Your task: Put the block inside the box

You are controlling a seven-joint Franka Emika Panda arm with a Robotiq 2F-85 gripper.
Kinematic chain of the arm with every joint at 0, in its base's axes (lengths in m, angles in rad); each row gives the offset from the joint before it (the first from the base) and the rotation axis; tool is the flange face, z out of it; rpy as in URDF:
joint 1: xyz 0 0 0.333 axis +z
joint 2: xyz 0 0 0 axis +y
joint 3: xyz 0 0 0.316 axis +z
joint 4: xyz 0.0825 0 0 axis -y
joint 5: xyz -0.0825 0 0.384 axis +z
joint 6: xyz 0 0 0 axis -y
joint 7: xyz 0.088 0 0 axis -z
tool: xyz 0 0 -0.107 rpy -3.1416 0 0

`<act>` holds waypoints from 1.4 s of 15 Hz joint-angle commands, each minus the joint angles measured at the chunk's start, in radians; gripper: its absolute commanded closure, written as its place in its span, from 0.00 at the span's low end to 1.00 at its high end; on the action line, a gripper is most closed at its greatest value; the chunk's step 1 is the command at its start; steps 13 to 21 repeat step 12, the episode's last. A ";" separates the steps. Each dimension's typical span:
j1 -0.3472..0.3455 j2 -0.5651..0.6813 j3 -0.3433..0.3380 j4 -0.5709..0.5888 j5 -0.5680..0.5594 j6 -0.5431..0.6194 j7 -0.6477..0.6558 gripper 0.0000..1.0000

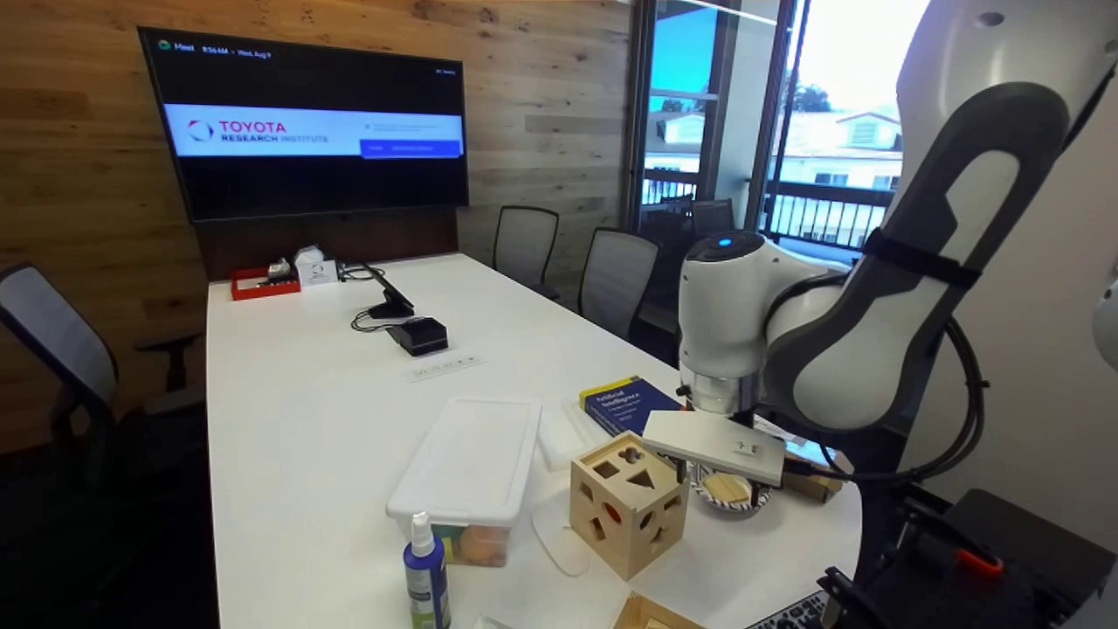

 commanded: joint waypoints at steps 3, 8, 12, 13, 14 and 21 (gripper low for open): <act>0.123 -0.231 -0.130 0.088 -0.302 -0.302 0.098 0.00; 0.081 -0.419 -0.052 0.134 -0.409 -0.526 0.097 0.00; -0.211 -0.445 0.266 0.122 -0.293 -0.564 0.025 0.00; -0.211 -0.445 0.266 0.122 -0.293 -0.564 0.025 0.00; -0.211 -0.445 0.266 0.122 -0.293 -0.564 0.025 0.00; -0.211 -0.445 0.266 0.122 -0.293 -0.564 0.025 0.00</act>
